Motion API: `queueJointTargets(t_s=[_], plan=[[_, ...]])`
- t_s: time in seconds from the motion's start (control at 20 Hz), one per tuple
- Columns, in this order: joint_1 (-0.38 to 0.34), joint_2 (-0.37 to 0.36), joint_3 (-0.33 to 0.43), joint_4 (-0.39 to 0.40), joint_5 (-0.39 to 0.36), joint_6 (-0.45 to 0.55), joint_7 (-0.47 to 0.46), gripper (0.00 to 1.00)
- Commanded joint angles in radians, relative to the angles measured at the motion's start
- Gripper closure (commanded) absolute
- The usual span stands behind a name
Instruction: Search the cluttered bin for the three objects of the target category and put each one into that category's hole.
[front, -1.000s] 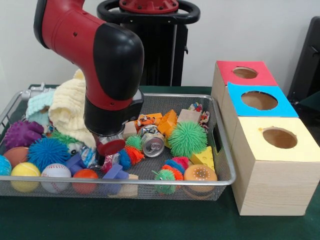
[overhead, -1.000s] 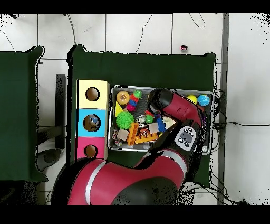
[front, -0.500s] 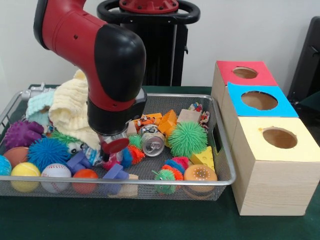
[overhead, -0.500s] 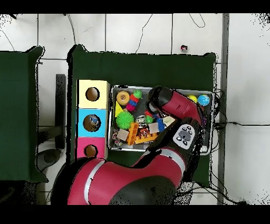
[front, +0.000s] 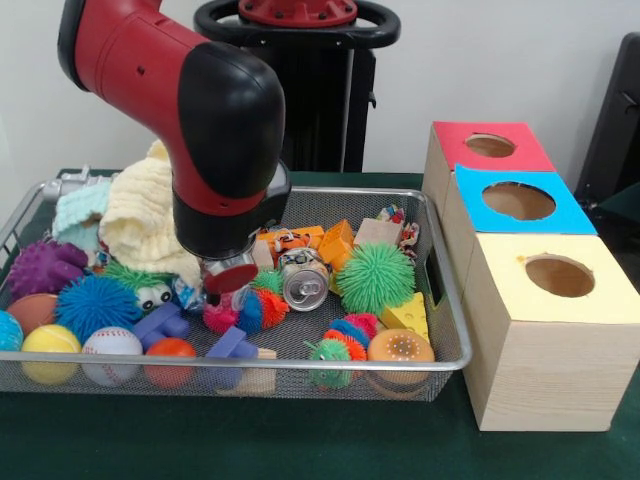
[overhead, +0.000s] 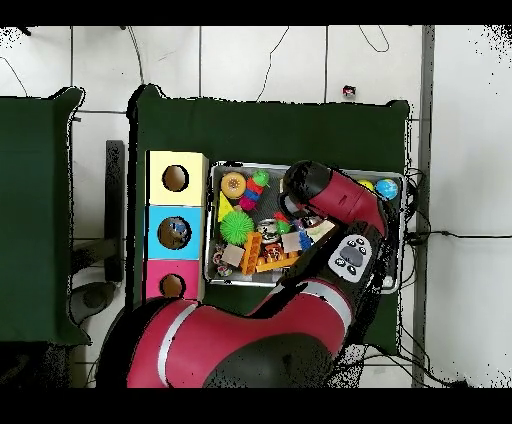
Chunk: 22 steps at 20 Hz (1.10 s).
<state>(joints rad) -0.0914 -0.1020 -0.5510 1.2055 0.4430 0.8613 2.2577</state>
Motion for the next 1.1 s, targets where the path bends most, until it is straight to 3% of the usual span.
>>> queueJointTargets(t_s=[0.05,0.8,1.1], plan=[[0.010,0.065,0.082,0.040,-0.003,0.094,0.225,1.00],[0.017,0.032,0.088,0.048,0.030,-0.069,0.243,1.00],[0.026,-0.016,0.086,0.036,0.027,-0.104,0.217,1.00]])
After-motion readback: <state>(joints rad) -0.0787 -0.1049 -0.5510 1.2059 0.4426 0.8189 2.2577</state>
